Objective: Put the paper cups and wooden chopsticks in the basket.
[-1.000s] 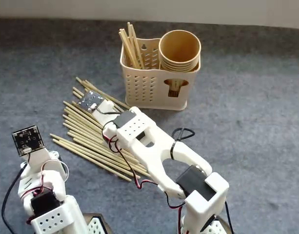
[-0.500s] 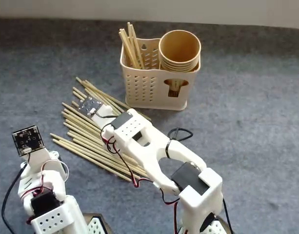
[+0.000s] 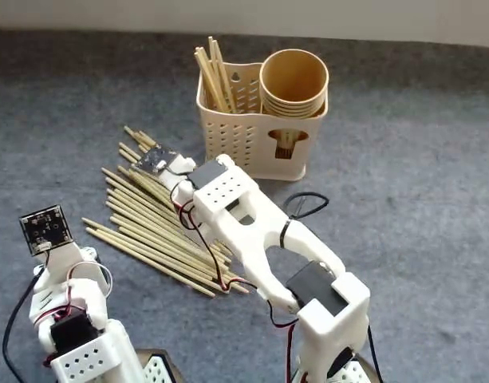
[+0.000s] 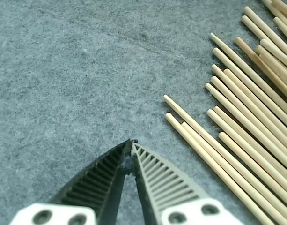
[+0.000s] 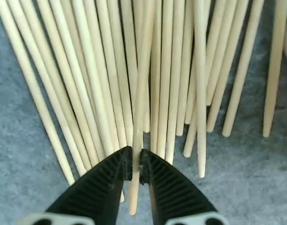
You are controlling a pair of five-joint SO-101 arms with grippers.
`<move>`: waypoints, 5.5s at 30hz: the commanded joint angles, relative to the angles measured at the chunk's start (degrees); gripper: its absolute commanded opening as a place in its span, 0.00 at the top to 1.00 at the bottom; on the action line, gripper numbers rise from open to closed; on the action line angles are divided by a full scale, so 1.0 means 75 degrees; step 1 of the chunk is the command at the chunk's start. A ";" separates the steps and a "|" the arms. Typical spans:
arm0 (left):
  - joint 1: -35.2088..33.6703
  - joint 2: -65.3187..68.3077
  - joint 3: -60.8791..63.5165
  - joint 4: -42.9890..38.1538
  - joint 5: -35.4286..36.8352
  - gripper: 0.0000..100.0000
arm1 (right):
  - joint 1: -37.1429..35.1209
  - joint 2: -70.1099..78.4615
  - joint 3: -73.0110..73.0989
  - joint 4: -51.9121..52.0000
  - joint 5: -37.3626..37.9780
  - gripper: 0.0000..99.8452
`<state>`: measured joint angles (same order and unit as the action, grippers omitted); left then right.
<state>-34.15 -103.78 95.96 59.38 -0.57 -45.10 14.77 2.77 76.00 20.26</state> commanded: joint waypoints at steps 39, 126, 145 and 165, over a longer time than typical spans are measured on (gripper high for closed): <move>-0.0064 -0.0100 0.0158 -0.0129 -0.0059 0.99 | -0.0639 -0.0862 0.0568 -0.1647 0.0117 0.89; -0.0064 -0.0100 0.0158 -0.0129 -0.0070 0.99 | 0.0275 -0.6394 0.1788 -0.1682 -0.1383 0.99; -0.0064 -0.0100 0.0158 -0.0129 -0.0070 0.99 | 0.0311 -0.7883 0.2467 -0.5562 -0.1747 0.99; -0.0064 -0.0100 0.0158 -0.0129 -0.0070 0.99 | 0.2338 -0.6277 0.2491 -1.0684 -0.1782 0.99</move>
<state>-34.15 -103.78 95.96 59.38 -0.57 -30.86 -34.99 21.67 1.54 7.43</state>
